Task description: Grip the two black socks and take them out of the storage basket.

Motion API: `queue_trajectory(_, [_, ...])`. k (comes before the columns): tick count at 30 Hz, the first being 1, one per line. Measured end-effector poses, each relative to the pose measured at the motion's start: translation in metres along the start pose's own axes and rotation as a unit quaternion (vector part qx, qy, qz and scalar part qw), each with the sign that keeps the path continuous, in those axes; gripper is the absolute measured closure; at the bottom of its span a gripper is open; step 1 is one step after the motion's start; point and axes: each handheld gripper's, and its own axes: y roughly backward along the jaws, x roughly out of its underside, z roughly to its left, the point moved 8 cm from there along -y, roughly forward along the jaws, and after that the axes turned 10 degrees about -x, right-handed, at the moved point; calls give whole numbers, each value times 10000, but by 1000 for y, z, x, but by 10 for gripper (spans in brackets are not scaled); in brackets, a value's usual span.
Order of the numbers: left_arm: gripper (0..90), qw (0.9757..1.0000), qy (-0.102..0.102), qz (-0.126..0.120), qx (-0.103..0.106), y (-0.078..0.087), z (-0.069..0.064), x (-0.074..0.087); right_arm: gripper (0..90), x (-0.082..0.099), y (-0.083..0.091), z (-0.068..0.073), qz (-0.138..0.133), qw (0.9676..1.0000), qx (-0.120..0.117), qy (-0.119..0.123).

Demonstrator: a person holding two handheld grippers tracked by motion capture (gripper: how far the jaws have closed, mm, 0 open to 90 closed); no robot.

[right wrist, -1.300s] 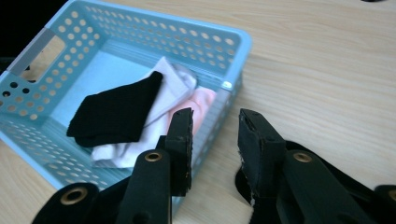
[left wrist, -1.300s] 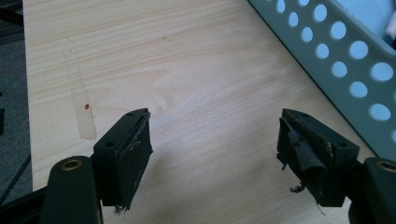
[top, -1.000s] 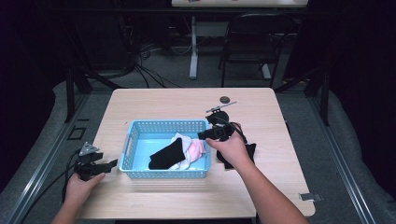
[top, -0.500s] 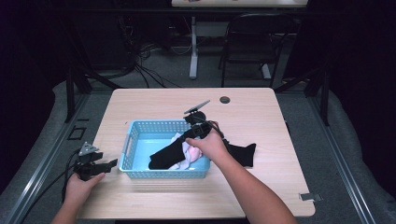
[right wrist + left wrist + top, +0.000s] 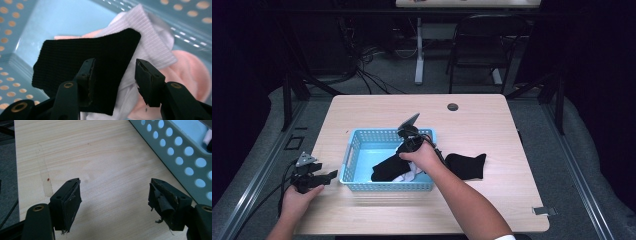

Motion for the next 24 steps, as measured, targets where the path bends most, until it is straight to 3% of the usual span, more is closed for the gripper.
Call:
queue_trajectory(6, [259, 10000, 1, -2, 1, 0, 0, 0, 485, 4, -10, -1, 363, 9993, 12, -95])
queue_trajectory(9, [259, 10000, 7, -10, 3, 0, 0, 0, 494, 2, -13, 0, 249, 9995, -30, -192])
queue_trajectory(10, [259, 10000, 4, -11, -1, 0, 0, 0, 509, 3, -11, 0, 325, 9994, -58, -125])
queue_trajectory(14, [259, 10000, 6, -12, 0, 0, 0, 0, 605, 2, -6, 3, 209, 9997, -148, 5])
queue_trajectory(15, [259, 10000, 3, -9, 0, 0, 0, 0, 641, 1, -6, 6, 29, 9999, -167, -5])
queue_trajectory(20, [259, 10000, 3, -12, 0, 0, 0, -1, 806, 2, 1, 11, -18, 9995, 22, 320])
queue_trajectory(24, [259, 10000, 3, -7, -3, 0, 0, 0, 858, 2, 4, 16, -55, 9986, 50, 521])
